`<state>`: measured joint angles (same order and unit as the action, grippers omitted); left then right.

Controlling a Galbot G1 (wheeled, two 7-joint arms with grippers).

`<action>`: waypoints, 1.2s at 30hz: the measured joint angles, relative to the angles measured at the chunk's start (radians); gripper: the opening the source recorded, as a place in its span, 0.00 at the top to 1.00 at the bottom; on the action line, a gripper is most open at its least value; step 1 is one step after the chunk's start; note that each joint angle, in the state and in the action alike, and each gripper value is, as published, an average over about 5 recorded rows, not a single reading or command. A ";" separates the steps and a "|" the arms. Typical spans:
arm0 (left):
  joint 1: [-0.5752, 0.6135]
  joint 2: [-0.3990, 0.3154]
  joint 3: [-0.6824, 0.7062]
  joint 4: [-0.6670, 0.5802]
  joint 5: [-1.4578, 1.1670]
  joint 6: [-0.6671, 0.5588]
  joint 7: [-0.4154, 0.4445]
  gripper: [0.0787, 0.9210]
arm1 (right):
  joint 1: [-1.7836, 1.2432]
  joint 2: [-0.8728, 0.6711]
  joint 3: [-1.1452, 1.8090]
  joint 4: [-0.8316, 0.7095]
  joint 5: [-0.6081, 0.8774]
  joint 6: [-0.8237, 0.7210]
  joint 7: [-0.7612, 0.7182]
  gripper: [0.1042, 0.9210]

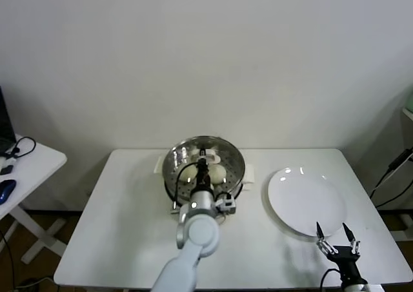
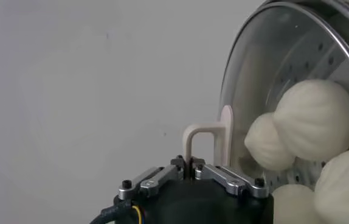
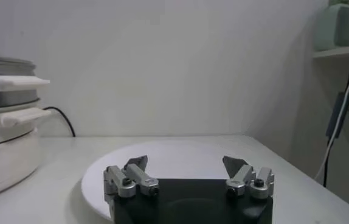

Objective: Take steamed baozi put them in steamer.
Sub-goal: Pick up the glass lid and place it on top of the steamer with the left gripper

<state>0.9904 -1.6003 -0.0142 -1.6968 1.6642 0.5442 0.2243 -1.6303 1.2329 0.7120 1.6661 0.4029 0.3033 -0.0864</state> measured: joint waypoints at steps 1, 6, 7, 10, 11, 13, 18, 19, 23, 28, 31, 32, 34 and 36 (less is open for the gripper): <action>0.000 0.000 -0.001 0.000 -0.001 0.000 0.000 0.93 | 0.000 0.000 0.000 0.000 0.000 0.000 0.000 0.12; 0.001 -0.001 0.002 0.001 -0.005 0.000 -0.004 0.93 | 0.000 0.001 0.000 0.000 0.000 0.000 -0.001 0.12; 0.002 -0.002 0.003 0.001 -0.005 0.000 -0.005 0.93 | 0.000 0.002 0.000 0.000 -0.001 0.000 -0.002 0.12; 0.003 -0.006 0.008 0.005 -0.005 0.000 -0.011 0.93 | 0.001 0.004 -0.001 0.000 -0.002 0.001 -0.003 0.12; 0.003 -0.007 0.009 0.007 -0.005 0.000 -0.013 0.93 | 0.000 0.005 -0.002 0.000 -0.002 0.001 -0.003 0.12; 0.003 -0.008 0.010 0.011 -0.006 0.001 -0.017 0.93 | 0.000 0.006 -0.002 0.000 -0.002 0.002 -0.004 0.12; 0.001 -0.008 0.010 0.021 -0.006 0.001 -0.025 0.93 | -0.002 0.008 -0.002 0.000 -0.002 0.004 -0.005 0.12; 0.000 -0.008 0.009 0.022 -0.006 0.001 -0.027 0.93 | -0.002 0.008 -0.002 0.000 -0.002 0.005 -0.005 0.12; -0.002 -0.008 0.006 0.026 -0.007 -0.002 -0.031 0.93 | -0.002 0.008 -0.001 0.000 -0.002 0.007 -0.006 0.12; 0.000 -0.008 0.005 0.025 -0.006 -0.007 -0.037 0.93 | -0.002 0.009 0.000 0.002 -0.001 0.011 -0.006 0.12; 0.003 -0.009 0.006 0.023 -0.006 -0.008 -0.042 0.92 | -0.002 0.010 0.000 0.003 0.000 0.013 -0.006 0.12; 0.004 -0.009 0.006 0.022 -0.006 -0.008 -0.044 0.91 | -0.002 0.010 0.000 0.004 0.000 0.013 -0.006 0.12; 0.005 -0.009 0.006 0.020 -0.006 -0.009 -0.048 0.87 | -0.002 0.010 0.001 0.005 0.000 0.014 -0.006 0.12; 0.005 -0.009 0.004 0.019 -0.005 -0.009 -0.051 0.80 | -0.003 0.010 0.001 0.006 0.000 0.014 -0.006 0.12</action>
<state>0.9955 -1.6091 -0.0097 -1.6778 1.6591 0.5351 0.1731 -1.6328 1.2426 0.7127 1.6719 0.4031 0.3171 -0.0920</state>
